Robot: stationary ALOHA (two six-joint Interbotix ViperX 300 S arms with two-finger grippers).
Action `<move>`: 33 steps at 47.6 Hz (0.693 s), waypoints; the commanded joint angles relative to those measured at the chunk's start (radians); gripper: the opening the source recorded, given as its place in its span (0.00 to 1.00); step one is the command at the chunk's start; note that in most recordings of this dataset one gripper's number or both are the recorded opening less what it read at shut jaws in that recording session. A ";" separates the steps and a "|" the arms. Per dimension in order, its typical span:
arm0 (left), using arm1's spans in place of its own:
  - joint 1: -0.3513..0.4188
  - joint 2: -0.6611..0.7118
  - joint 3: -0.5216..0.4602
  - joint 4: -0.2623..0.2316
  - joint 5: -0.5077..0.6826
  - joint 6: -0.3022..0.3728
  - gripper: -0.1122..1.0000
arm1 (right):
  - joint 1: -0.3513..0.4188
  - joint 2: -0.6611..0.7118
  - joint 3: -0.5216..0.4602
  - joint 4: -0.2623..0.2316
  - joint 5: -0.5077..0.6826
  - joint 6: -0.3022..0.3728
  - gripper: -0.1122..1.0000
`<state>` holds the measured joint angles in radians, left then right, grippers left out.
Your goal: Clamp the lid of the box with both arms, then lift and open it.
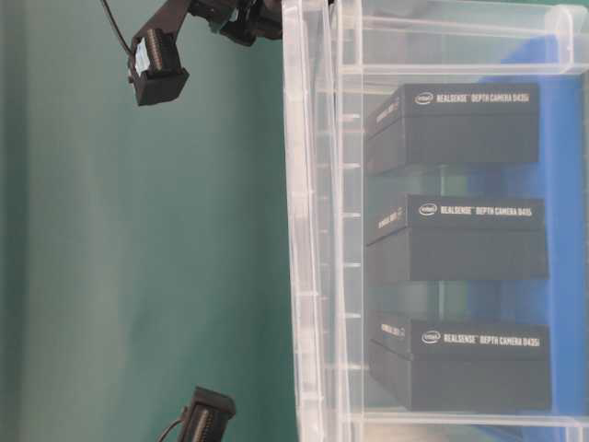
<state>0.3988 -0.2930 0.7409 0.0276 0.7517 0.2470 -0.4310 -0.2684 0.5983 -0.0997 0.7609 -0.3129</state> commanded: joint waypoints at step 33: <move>0.063 -0.135 0.049 -0.006 -0.044 -0.011 0.12 | 0.057 -0.017 -0.028 0.014 -0.038 0.005 0.10</move>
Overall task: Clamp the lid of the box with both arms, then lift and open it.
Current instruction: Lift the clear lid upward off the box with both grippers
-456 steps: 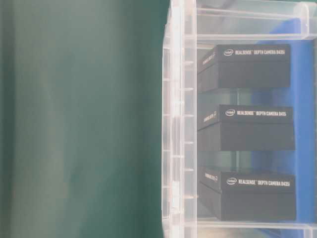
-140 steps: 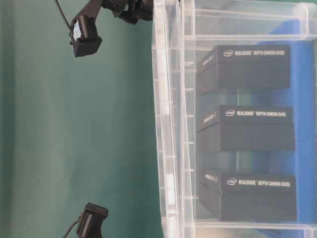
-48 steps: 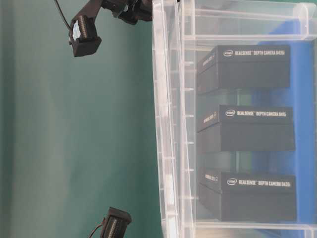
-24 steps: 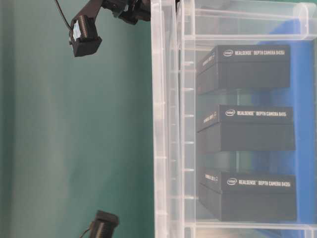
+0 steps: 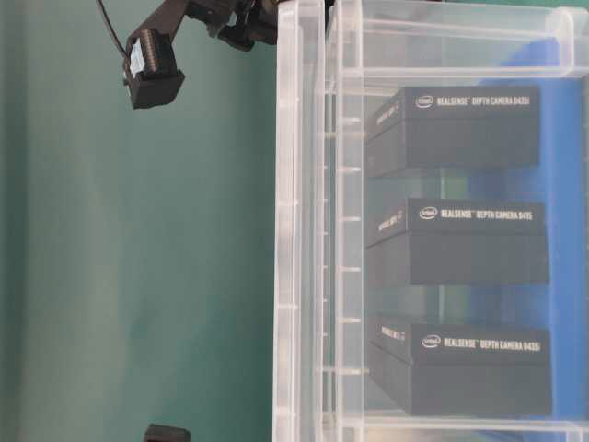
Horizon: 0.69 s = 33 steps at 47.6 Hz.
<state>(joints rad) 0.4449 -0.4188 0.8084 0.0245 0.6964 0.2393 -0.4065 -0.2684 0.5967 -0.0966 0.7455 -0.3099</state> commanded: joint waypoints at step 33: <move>-0.020 -0.014 -0.012 -0.008 0.017 0.100 0.12 | 0.032 -0.025 -0.012 0.003 -0.025 -0.006 0.10</move>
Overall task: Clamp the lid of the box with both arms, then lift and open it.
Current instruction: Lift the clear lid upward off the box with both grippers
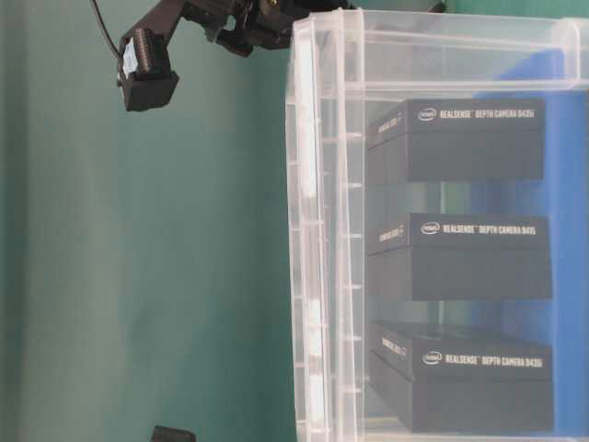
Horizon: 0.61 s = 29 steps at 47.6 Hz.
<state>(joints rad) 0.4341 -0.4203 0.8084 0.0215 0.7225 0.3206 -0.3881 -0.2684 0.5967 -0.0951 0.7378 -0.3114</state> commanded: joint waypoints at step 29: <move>-0.011 -0.012 0.006 -0.009 -0.063 0.060 0.12 | -0.026 -0.083 0.055 -0.066 -0.084 -0.018 0.10</move>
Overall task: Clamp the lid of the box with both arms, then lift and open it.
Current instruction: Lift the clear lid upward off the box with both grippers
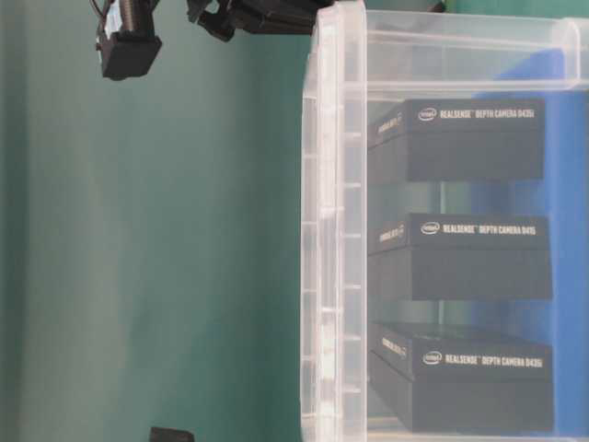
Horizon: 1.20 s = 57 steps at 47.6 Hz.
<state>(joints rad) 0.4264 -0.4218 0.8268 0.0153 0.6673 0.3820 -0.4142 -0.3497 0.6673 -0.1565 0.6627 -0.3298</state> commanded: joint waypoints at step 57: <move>-0.018 0.034 -0.054 -0.005 0.000 -0.006 0.12 | 0.029 0.080 -0.023 0.075 -0.015 0.003 0.10</move>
<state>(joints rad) 0.4249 -0.3927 0.8099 0.0153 0.6719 0.3789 -0.4096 -0.2669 0.6703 -0.0905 0.6458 -0.3283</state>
